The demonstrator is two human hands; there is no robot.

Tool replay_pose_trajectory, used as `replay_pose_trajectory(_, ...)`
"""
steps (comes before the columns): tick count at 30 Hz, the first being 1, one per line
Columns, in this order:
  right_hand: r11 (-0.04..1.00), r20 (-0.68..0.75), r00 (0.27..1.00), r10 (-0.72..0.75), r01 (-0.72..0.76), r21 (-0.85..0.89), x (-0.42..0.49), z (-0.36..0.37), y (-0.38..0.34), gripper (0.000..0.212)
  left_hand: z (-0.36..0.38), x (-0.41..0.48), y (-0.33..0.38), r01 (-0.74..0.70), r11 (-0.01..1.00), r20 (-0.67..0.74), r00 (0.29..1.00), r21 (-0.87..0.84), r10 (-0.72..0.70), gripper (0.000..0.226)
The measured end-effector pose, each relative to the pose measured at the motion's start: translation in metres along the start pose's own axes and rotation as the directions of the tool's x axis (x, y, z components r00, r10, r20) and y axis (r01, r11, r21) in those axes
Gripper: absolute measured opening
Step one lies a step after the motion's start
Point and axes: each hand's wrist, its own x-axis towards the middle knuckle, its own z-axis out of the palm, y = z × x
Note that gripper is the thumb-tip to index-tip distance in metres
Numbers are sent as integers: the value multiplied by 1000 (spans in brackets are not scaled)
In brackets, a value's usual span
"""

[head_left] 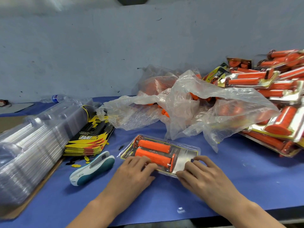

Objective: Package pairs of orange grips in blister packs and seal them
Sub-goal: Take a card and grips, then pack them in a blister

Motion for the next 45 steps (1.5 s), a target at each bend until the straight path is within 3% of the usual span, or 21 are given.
replay_pose_trajectory(3, 999, -40, 998, -43, 44, 31, 5, 1, -11, 17, 1, 5, 14, -36, 999, 8, 999, -1, 36, 20)
replay_pose_trajectory(7, 986, 19, 996, -84, 80, 144, 6, 2, -1, 8, -10, 2, 8, -3, 998, 58, 998, -60, 6, 15)
replay_pose_trajectory(11, 981, 205, 979, -4, -36, 193, -2, -1, 28, 42, -18, -3, -5, 53, 985, 94, 995, -163, -38, 9)
replay_pose_trajectory(13, 973, 281, 960, 8, -72, 218, -1, -3, 30, 48, -20, -4, -8, 59, 984, 96, 994, -170, -43, 8)
replay_pose_trajectory(17, 963, 248, 967, -50, -19, 270, 5, -7, 24, 25, -18, -4, -1, 32, 994, 19, 999, -109, -30, 12)
replay_pose_trajectory(20, 965, 247, 968, -48, -19, 261, 7, -12, 25, 35, -15, -2, 10, -14, 992, -25, 1000, -122, 11, 37)
replay_pose_trajectory(25, 959, 290, 955, -62, -23, 282, 6, -10, 23, 25, -6, -1, 23, -167, 986, -22, 986, 9, 167, 29)
replay_pose_trajectory(27, 958, 329, 943, -54, -44, 283, 6, -8, 20, 30, -2, -3, 23, -170, 985, -14, 985, -7, 170, 32)
replay_pose_trajectory(32, 955, 434, 901, -28, -105, 278, 12, -3, 15, 70, 0, -6, 22, -138, 978, 7, 990, -156, 141, 36)
replay_pose_trajectory(39, 955, 356, 934, -15, -92, 283, 12, 0, 12, 63, -9, -5, 18, -143, 976, -9, 990, -161, 144, 35)
replay_pose_trajectory(45, 982, 266, 964, -7, -44, 184, 11, -3, 19, 43, -19, -8, 8, -101, 966, -56, 994, -237, 90, 23)
